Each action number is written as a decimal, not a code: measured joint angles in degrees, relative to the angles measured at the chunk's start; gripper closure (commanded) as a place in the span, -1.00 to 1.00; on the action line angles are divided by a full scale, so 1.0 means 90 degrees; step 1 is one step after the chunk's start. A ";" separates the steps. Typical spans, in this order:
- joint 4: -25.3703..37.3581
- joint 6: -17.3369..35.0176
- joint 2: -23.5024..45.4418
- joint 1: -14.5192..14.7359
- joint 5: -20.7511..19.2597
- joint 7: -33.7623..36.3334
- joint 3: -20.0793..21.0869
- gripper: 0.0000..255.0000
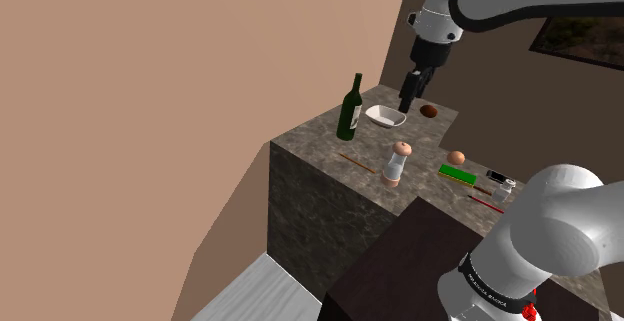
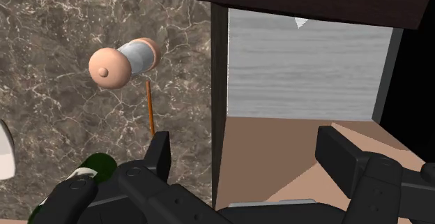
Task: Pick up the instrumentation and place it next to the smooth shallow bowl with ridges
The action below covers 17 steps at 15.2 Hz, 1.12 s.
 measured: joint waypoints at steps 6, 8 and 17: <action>-0.0400 0.1149 0.0724 -0.0286 -0.0428 -0.0413 -0.0578 -1.00; -0.0515 0.1610 0.1063 -0.0376 -0.0561 -0.0532 -0.0775 -1.00; -0.0453 0.3425 0.2861 -0.0710 -0.0917 -0.1174 -0.1642 -1.00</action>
